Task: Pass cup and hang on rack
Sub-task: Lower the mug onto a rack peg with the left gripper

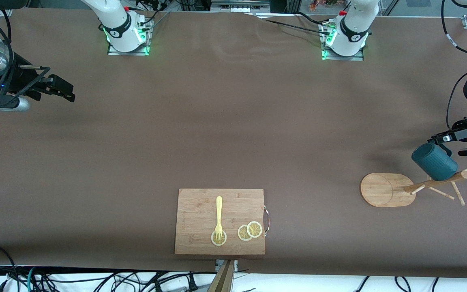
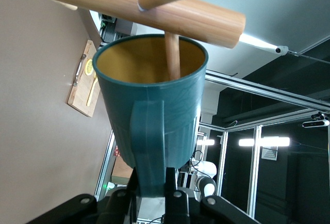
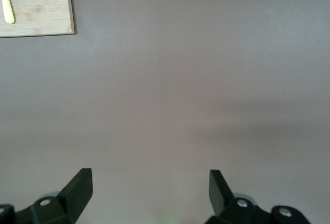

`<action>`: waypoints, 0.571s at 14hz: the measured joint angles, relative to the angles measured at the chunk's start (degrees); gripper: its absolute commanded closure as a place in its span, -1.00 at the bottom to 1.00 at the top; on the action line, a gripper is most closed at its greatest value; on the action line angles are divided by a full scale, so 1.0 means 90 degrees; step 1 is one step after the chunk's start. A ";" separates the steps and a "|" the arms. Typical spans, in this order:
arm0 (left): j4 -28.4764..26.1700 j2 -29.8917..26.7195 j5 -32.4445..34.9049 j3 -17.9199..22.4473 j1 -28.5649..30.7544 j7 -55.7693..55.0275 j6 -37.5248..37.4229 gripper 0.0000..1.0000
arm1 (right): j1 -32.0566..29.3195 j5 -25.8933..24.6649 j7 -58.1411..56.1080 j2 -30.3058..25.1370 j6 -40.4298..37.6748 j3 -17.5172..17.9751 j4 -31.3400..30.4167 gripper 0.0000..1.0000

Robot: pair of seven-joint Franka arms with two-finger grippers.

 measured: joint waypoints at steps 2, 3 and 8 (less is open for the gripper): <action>0.0018 0.0047 0.0000 -0.0006 0.0000 0.0009 -0.0001 0.81 | 0.0000 0.0000 0.0000 0.0000 0.0000 0.0000 0.0000 -1.00; 0.0038 0.0067 0.0000 -0.0008 0.0000 0.0014 -0.0001 0.66 | 0.0000 0.0000 0.0000 0.0000 0.0000 0.0000 0.0000 -1.00; 0.0109 0.0118 -0.0002 -0.0019 0.0003 0.0021 -0.0030 0.11 | 0.0000 0.0000 0.0000 0.0000 0.0000 0.0000 0.0000 -1.00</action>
